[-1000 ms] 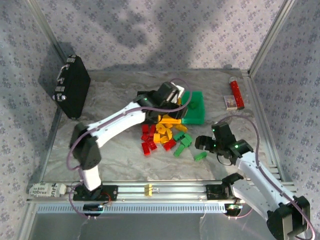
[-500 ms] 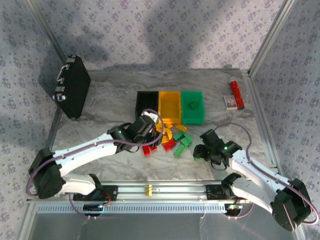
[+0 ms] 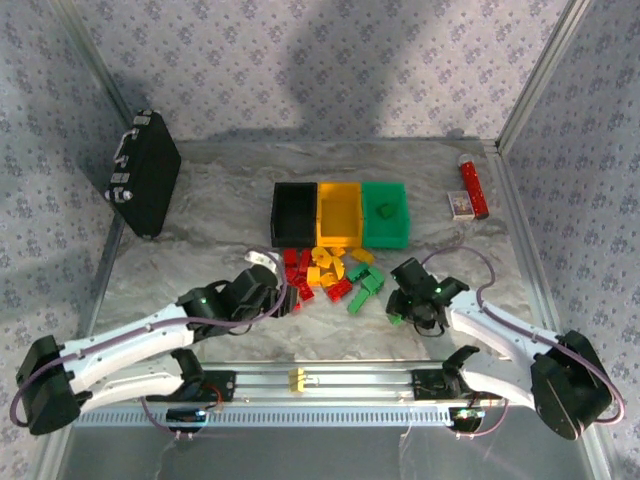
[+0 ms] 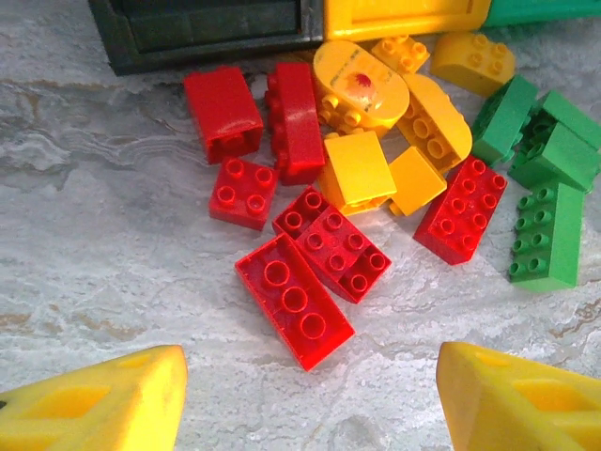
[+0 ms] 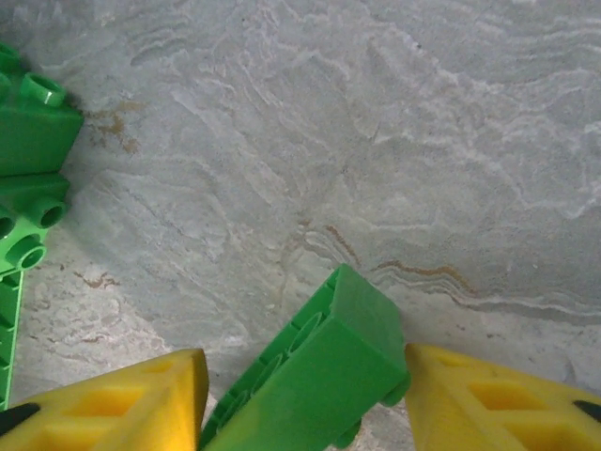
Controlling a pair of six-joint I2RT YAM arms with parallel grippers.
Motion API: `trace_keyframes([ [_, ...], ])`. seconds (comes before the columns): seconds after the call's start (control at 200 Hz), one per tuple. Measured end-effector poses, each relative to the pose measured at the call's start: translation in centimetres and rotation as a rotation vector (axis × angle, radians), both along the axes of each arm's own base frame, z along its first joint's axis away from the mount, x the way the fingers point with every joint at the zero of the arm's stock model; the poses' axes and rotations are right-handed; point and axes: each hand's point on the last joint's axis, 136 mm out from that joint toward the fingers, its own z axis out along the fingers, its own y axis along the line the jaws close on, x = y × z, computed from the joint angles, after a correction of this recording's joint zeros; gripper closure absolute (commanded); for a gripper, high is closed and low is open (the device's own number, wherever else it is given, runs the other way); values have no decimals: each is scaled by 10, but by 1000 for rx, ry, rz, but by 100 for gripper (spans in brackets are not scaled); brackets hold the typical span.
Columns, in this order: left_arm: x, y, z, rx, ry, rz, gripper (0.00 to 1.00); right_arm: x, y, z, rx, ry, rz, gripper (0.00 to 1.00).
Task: Sort the legos into containers by color
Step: Pick up the lego from the bottom-right of the table, then place the lego in the container.
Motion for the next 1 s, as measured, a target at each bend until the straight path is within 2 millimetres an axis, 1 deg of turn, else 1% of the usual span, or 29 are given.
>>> trace_keyframes([
  [0.05,0,2,4,-18,-9,9,29,1,1,0,0,-6,0,48],
  [0.11,-1,5,8,-39,-21,20,29,4,3,1,4,-19,-1,56],
  [0.16,-1,8,9,-50,-25,31,29,5,3,1,6,-26,-11,60],
  [0.335,-5,15,-5,-41,-4,51,29,7,-1,2,-17,-32,-20,71],
  [0.4,-6,17,-9,-37,3,56,30,9,-3,5,-29,-35,-23,72],
  [0.49,-8,20,-12,-37,6,59,30,15,-3,16,-38,-50,-26,74],
  [0.66,-12,28,-12,-59,0,73,30,34,-2,46,-46,-101,-25,75],
  [0.76,-15,34,-16,-61,-1,82,31,51,-2,69,-62,-131,-18,74],
  [0.83,-16,37,-19,-52,5,86,31,71,-3,90,-69,-163,-16,74],
  [0.915,-19,39,-25,-26,17,82,31,104,-3,119,-69,-213,-20,73],
  [0.999,-23,39,-32,5,29,71,31,138,-5,142,-75,-251,-21,73],
])
